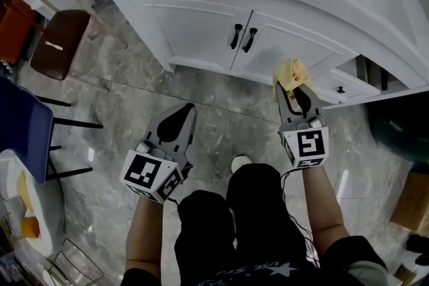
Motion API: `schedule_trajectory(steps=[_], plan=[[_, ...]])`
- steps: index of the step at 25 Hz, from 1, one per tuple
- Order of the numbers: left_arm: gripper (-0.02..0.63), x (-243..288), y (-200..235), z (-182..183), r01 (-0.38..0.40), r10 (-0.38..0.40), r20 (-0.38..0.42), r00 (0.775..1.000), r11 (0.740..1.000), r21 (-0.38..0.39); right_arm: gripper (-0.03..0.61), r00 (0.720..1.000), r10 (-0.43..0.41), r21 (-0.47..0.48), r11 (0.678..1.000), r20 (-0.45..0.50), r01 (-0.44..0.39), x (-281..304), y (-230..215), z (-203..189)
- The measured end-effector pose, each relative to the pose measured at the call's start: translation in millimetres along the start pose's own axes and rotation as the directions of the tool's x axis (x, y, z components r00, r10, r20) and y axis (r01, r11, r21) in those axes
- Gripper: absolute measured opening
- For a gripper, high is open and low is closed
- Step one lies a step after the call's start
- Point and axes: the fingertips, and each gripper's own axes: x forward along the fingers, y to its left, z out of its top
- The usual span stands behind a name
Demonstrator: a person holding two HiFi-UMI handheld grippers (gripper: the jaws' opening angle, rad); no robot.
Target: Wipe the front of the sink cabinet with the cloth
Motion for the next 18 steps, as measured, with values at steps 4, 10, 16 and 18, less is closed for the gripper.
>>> schedule_trajectory(steps=[4,10,16,18], plan=[[0.015,22,28,-26,-0.032,0.027,0.064,0.998,0.997,0.075,0.084,0.998,0.018,-0.023,1.000,0.063,-0.017,21,11,-23],[0.015,35,46,-55,-0.069,0.048,0.129,0.991,0.984,0.162,0.084,0.981,-0.001,0.021,1.000,0.193,-0.003,32,16,-38],[0.015,24,50,-64,-0.114,0.077,0.189,0.979,0.974,0.193,0.083,0.964,-0.018,-0.023,0.999,0.265,0.025,23,24,-28],[0.015,21,48,-58,-0.117,0.075,0.198,0.977,0.971,0.209,0.083,0.960,-0.018,-0.045,0.998,0.279,0.032,22,23,-15]])
